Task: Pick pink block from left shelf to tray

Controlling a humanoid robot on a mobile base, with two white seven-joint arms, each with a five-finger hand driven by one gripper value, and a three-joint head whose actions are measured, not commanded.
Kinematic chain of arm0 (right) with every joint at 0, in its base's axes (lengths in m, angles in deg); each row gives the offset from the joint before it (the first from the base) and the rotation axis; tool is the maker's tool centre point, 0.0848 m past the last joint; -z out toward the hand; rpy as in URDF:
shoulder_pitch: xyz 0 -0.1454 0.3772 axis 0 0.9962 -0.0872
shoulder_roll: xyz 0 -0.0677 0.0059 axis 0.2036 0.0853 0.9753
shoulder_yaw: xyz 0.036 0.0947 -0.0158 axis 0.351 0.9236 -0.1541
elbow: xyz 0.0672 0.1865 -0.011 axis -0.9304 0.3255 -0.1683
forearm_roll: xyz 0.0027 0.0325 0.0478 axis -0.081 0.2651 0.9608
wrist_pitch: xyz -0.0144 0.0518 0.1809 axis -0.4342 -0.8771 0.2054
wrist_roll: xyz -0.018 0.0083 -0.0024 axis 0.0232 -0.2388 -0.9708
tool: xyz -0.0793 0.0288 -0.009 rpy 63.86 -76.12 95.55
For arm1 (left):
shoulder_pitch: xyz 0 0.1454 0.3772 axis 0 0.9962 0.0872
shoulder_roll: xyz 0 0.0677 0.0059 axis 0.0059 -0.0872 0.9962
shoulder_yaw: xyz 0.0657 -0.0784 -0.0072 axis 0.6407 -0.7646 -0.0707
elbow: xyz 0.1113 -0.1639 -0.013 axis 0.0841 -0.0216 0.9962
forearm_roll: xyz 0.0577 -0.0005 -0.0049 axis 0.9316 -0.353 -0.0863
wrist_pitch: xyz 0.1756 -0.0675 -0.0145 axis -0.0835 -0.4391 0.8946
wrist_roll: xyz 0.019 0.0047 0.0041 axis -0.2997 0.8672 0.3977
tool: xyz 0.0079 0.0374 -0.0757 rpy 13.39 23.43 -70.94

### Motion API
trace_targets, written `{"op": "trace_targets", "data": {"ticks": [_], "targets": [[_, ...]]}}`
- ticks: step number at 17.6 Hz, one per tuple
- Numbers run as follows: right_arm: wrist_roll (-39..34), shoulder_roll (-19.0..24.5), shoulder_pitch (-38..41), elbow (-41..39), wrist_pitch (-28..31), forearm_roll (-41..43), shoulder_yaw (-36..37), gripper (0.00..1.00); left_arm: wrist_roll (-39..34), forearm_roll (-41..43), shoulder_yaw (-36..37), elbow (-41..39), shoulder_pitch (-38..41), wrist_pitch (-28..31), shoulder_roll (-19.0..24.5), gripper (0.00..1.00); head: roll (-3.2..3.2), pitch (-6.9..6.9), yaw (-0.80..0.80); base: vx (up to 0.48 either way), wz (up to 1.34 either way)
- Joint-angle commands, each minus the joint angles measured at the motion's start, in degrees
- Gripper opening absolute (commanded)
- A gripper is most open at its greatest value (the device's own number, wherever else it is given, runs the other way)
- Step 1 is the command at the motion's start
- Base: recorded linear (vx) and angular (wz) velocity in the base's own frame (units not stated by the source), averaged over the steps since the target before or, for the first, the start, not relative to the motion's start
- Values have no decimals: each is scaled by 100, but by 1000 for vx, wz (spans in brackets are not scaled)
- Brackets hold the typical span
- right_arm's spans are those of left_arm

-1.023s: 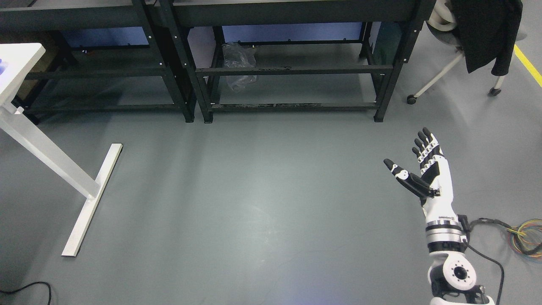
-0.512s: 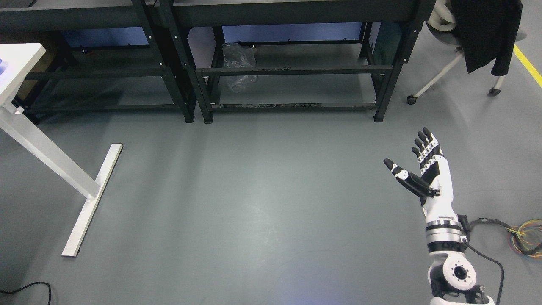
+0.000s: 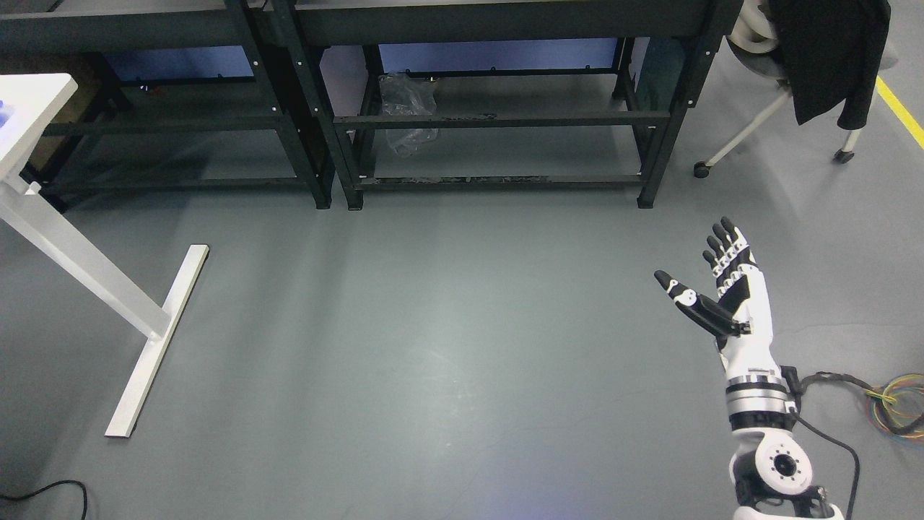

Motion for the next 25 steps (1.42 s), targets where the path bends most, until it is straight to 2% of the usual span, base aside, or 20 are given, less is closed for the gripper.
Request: {"op": "trace_targets", "data": {"ticks": [1,25], "targets": [[0,-100,5,0,-9,1,7,100,-1,0,0,-100,114,-1,100,100,0,0,0,0,0],[9,-100,5,0,-1,-8,15,100,-1,0,0,-100,114,-1,100,100,0,0,0,14,0]]}}
